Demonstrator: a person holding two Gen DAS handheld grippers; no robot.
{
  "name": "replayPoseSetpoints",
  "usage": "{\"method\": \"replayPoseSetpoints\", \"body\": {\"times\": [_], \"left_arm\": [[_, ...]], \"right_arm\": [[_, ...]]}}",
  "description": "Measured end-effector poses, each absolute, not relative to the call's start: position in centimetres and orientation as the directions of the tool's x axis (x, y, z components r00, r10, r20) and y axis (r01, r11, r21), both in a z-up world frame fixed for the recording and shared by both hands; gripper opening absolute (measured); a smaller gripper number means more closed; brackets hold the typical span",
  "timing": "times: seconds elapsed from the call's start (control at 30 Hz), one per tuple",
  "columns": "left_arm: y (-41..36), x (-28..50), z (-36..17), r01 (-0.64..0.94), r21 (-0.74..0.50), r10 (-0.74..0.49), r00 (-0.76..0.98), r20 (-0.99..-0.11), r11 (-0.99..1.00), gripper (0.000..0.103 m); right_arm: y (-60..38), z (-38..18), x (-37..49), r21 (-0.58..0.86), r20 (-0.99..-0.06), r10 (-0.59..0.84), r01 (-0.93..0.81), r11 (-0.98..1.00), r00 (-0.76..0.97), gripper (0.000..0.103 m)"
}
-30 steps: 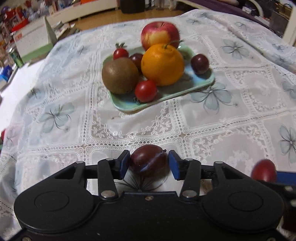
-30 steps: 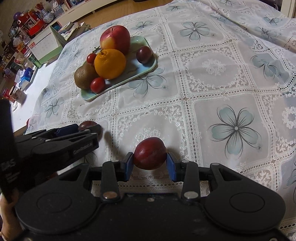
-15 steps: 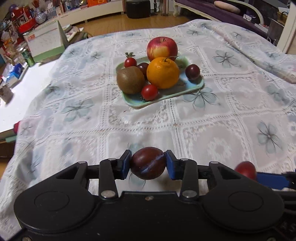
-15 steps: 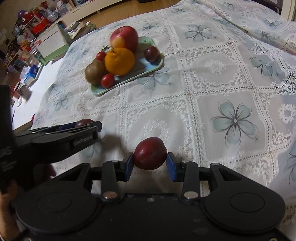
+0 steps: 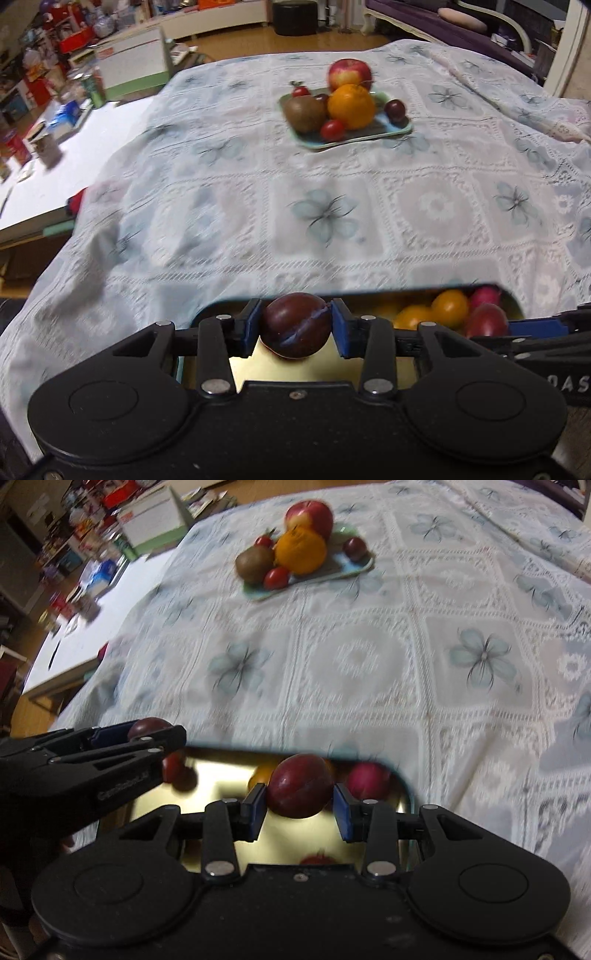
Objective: Organize fruits
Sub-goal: 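Carry both plums over the gold tray in the two grippers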
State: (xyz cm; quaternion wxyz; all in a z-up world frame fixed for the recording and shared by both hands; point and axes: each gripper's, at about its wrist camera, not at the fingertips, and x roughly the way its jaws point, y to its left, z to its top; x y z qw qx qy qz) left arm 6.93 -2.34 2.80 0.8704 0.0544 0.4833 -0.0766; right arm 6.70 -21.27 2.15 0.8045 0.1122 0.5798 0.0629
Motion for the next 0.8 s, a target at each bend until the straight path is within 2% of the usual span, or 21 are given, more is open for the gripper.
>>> {"method": "replayPoseSetpoints", "body": {"times": [0.43,0.8], "left_arm": [[1.3,4.6,0.4,0.077,0.002,-0.036,0.48,-0.876,0.997,0.048],[0.8,4.1,-0.1,0.081,0.015,-0.025,0.475,-0.879,0.997,0.049]], "right_arm": [[-17.5,0.1,4.4,0.228,-0.941,0.234,-0.053,0.972,0.244,0.039],[-17.0,-0.1,4.3,0.208,-0.942,0.217,-0.062,0.976,0.258,0.04]]}}
